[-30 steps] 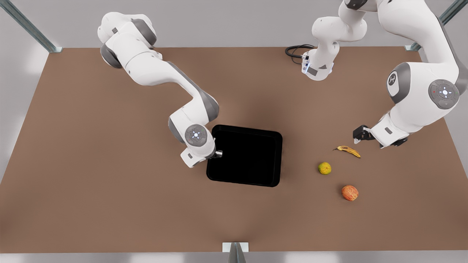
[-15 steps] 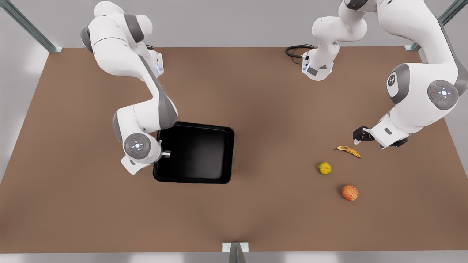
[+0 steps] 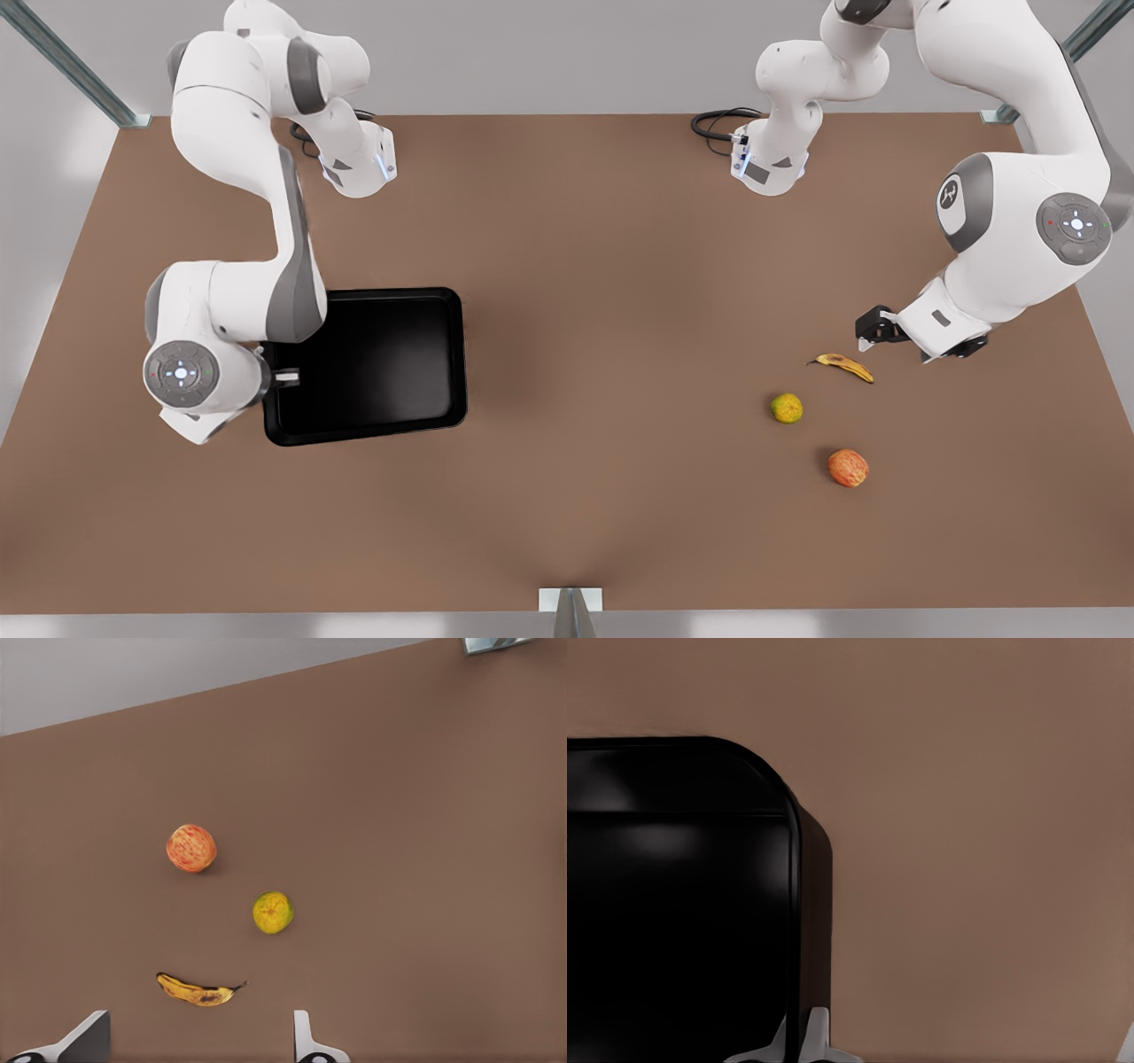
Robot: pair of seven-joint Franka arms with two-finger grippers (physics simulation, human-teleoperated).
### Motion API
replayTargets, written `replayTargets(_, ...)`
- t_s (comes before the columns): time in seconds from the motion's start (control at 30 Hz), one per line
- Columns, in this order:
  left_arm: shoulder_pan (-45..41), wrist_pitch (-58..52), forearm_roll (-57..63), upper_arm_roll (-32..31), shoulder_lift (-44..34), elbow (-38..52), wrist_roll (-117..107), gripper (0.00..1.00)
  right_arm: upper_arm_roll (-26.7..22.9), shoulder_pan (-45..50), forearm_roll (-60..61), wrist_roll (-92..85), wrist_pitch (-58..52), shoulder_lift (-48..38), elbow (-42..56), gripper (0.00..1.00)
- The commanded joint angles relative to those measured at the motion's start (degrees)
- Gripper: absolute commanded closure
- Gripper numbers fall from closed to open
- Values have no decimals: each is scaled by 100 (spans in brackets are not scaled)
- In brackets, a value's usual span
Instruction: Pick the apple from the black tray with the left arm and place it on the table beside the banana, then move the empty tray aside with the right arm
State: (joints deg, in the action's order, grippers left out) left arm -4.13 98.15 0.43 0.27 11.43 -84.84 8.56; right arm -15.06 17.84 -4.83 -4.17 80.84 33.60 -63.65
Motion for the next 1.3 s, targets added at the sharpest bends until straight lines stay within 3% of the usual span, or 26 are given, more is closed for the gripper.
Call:
replayTargets(0.0, 0, 3, 1, 0, -1, 3, 5, 0, -103, -44, 69, -2976, 28, 7, 2, 88)
replayTargets(0.8, 18, 3, 28, 0, -1, 3, 5, 0, -164, -440, 377, -3389, 1356, 1079, -16, 84)
replayTargets(0.87, 18, 11, 19, 0, -1, 3, 5, 0, -164, -440, 500, -3371, 1364, 1079, -16, 46)
replayTargets(0.93, 9, 11, 19, 0, -1, 3, 5, 0, -164, -440, 526, -3371, 1364, 1079, -16, 29)
replayTargets(1.03, 18, 11, 28, 9, -1, 3, 5, 0, -173, -466, 544, -3371, 1356, 1070, -16, 15)
replayTargets(1.1, 9, 11, 28, 8, -9, 3, 5, 0, -322, -466, 798, -3581, 1303, 1044, -16, 0)
replayTargets(1.27, 18, 11, 19, 8, -1, 3, 5, 0, -446, -422, 966, -3618, 759, 570, -7, 0)
